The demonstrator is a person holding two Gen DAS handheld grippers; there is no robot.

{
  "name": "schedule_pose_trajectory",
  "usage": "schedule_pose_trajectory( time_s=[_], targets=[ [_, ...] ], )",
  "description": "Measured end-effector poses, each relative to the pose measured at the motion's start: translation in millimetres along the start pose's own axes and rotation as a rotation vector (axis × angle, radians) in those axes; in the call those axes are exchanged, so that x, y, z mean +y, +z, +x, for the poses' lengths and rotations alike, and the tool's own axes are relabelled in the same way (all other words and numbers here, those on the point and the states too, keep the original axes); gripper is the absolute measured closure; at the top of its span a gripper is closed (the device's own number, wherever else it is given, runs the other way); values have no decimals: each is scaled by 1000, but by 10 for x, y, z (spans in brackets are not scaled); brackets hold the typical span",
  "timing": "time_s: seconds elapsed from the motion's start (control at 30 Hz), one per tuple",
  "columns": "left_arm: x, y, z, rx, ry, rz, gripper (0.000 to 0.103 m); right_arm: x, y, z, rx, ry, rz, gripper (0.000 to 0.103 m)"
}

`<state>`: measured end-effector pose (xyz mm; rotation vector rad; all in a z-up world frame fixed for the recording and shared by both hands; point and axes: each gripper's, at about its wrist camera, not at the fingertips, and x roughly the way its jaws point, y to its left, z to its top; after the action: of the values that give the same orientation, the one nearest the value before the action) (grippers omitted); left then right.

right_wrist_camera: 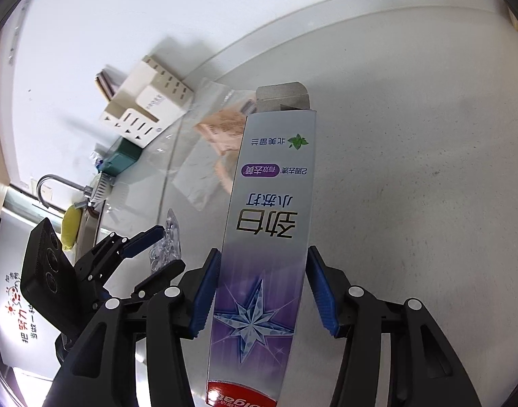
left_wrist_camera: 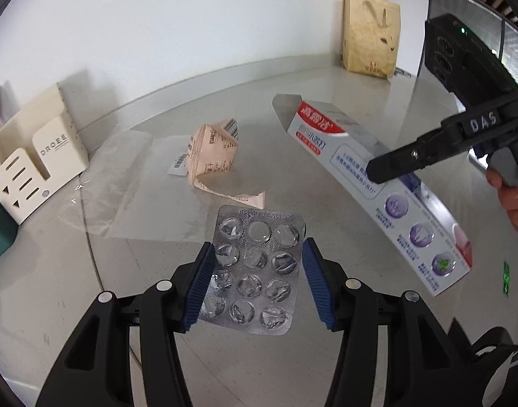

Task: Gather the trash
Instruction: 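Grasp the pill blister pack with the left tool while the right tool grasps the Colgate box, then carry the blister pack and Colgate box down over the wastebasket with both tools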

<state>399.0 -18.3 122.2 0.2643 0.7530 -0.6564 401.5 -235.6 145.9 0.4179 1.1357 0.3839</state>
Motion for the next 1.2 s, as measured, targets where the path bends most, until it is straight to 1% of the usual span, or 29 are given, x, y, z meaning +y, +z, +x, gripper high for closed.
schedule_pose_trajectory(
  time_s=[0.07,0.27,0.47,0.6,0.7,0.83,0.97,1.13,1.2],
  targets=[
    [-75,-49,-140,-23,-1,-9,49,43,-95,-72,-1,0,-13,49],
    [-302,-200,-448,-57,-5,-21,49,172,-440,-322,-14,7,-40,49],
    [-547,-487,-778,-95,-30,-35,49,307,-945,-613,-29,25,-80,49],
    [-788,-788,-981,-102,-58,-53,49,380,-1331,-753,-20,32,-108,49],
    [-969,-1019,-1081,-93,-72,-50,49,414,-1616,-831,-15,25,-133,49],
    [-1215,-1377,-1210,-80,-58,-54,49,357,-2031,-910,2,37,-138,49],
    [-1486,-1758,-1295,-72,-33,-85,49,291,-2437,-850,41,26,-159,49],
    [-1817,-2229,-1262,-37,-6,-142,49,173,-2952,-786,85,31,-190,49],
    [-1956,-2416,-1215,-17,6,-154,49,135,-3126,-752,87,7,-205,49]
  ],
)
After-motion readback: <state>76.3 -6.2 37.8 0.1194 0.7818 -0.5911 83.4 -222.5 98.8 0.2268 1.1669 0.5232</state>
